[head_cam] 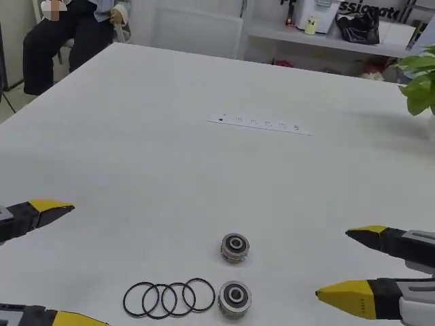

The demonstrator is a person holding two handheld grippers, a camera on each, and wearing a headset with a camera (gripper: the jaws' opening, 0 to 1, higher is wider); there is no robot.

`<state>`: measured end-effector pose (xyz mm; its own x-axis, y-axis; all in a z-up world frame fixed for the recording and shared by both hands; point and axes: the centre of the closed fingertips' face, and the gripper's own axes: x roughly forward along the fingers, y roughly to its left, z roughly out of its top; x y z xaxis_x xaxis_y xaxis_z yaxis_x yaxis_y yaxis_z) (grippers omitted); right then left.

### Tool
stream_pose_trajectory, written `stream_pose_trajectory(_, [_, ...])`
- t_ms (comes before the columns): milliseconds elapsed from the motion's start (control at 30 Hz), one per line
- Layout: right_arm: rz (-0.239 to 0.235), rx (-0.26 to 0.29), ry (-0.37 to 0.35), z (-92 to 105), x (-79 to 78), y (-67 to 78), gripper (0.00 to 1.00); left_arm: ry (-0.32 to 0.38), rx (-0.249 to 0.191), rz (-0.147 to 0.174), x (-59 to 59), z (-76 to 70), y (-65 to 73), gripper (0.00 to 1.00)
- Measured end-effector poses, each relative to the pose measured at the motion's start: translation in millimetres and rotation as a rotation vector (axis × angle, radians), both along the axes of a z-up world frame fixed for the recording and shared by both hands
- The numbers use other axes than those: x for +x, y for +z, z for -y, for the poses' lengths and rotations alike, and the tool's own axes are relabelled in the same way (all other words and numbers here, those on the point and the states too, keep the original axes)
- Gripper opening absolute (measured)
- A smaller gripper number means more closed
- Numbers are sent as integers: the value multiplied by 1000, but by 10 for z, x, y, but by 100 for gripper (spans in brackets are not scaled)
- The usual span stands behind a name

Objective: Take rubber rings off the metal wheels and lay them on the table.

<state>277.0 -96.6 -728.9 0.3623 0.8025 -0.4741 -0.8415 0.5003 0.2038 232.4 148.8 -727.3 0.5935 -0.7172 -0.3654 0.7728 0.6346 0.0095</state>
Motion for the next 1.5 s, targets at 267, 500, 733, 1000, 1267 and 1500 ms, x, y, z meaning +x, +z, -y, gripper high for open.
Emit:
stream_pose_trajectory(267, [-30,-43,-1,83,-107,-209,87,4,4,-2,0,-16,4,100])
stream_pose_trajectory(500, [-55,-87,16,118,-199,-403,87,-4,15,-16,-13,-2,-41,100])
stream_pose_trajectory(733, [-77,-118,32,161,-261,-515,87,-2,17,-32,-5,-31,-117,100])
stream_pose_trajectory(1000, [-97,-123,34,152,-323,-577,87,-3,17,-59,-43,-1,-186,100])
stream_pose_trajectory(1267, [-100,-130,45,174,-348,-615,87,-10,32,-68,-52,4,-213,100])
stream_pose_trajectory(1500, [-108,-142,49,223,-384,-643,86,-6,43,-73,-60,-14,-227,100])
